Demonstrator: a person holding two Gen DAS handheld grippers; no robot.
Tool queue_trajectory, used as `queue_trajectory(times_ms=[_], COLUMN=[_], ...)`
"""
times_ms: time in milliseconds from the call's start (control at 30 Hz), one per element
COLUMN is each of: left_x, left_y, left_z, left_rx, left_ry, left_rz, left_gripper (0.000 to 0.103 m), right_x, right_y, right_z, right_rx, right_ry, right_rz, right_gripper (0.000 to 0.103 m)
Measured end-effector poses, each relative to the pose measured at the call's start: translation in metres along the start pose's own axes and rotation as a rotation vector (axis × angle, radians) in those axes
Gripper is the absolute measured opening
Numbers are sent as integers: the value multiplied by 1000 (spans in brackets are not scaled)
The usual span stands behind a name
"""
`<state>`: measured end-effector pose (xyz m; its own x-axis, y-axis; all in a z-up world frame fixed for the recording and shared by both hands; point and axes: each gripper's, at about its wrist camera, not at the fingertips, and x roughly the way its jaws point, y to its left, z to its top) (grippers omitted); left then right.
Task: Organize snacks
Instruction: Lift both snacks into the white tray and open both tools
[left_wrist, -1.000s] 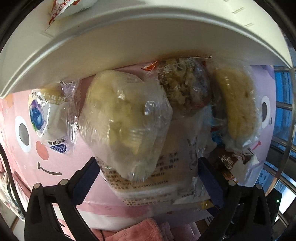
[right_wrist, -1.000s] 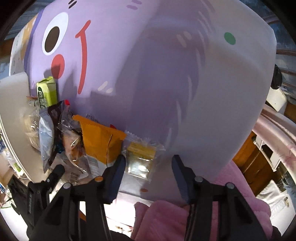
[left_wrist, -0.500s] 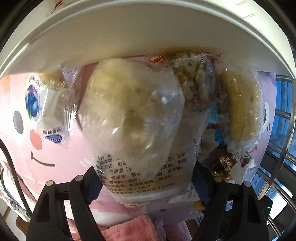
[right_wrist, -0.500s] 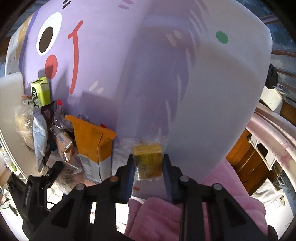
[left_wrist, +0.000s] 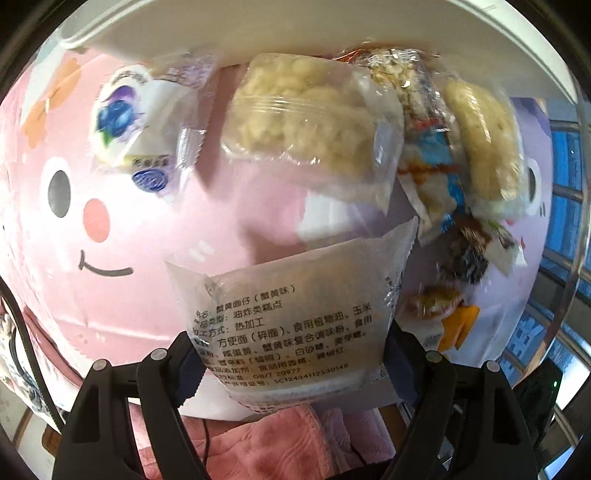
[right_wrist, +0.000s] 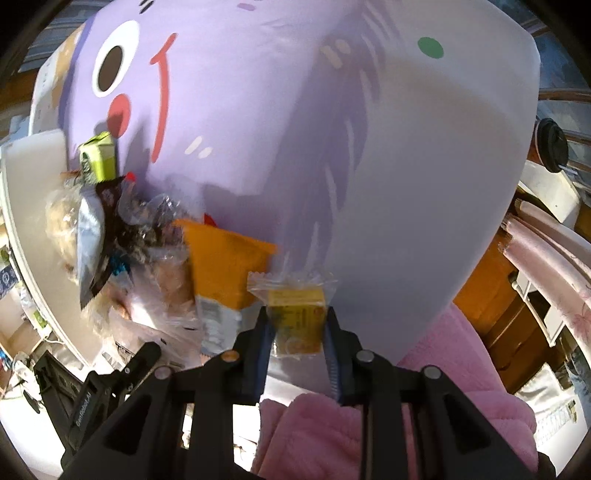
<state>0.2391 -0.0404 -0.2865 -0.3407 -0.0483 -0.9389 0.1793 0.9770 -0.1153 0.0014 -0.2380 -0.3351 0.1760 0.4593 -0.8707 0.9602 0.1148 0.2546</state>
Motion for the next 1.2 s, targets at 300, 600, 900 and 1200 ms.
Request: queue_trajectory(times_ms=[300, 600, 900, 1200], left_x=[-30, -64, -129, -178], left_y=[27, 59, 95, 96], left_z=[-52, -85, -93, -85], left_rx=[46, 40, 48, 78], left_ry=[-92, -226, -424, -527], left_rz=[6, -16, -103, -140], left_gripper=[81, 81, 81, 81], right_x=[-10, -38, -67, -99], right_y=[16, 44, 92, 161], right_z=[-35, -67, -93, -110], right_rx=[-178, -390, -599, -813], right_ry=[-62, -178, -303, -450], right_rz=[50, 77, 92, 74], right_gripper=[26, 26, 26, 26])
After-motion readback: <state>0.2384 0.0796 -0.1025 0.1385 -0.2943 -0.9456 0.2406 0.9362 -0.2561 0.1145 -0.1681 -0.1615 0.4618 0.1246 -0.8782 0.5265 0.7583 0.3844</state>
